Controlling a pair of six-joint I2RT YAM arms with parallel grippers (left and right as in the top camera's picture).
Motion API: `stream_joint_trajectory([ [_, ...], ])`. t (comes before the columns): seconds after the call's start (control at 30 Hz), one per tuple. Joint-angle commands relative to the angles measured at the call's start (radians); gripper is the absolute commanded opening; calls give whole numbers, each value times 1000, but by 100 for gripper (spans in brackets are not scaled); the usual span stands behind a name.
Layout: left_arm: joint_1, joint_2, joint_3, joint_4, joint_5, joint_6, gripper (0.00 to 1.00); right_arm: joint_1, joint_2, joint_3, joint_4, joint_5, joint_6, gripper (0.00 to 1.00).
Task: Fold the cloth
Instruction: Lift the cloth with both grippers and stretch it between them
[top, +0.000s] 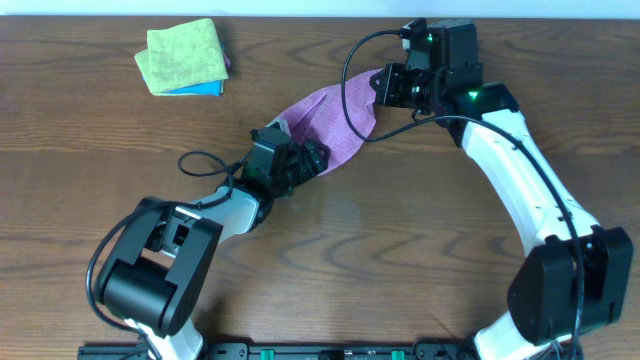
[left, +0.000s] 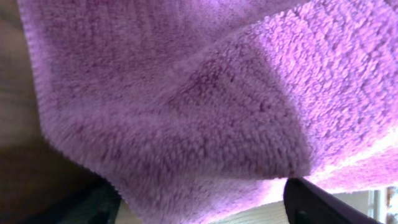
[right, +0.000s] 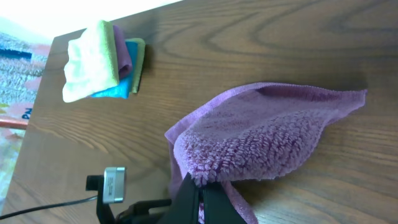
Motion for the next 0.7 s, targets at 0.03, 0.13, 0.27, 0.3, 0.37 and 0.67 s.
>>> stream_joint_trajectory([
  [0.03, -5, 17, 10, 52, 0, -6, 57, 5, -1, 16, -6, -8, 0, 1],
  [0.13, -3, 17, 10, 68, 0, -7, 6, 5, -1, 16, -6, -7, -5, 1],
  [0.27, 25, 6, 13, 128, 85, -6, 6, 2, -1, 16, -9, 3, -41, 1],
  [0.3, 38, -1, 14, 153, 113, -6, 6, -1, -2, 16, -11, 4, -50, 1],
  [0.37, 77, -30, 25, 171, 164, -3, 6, -6, -3, 16, -23, 4, -68, 1],
  [0.67, 275, -185, 182, 5, 395, 39, 6, -26, -61, 16, -97, 11, -97, 1],
])
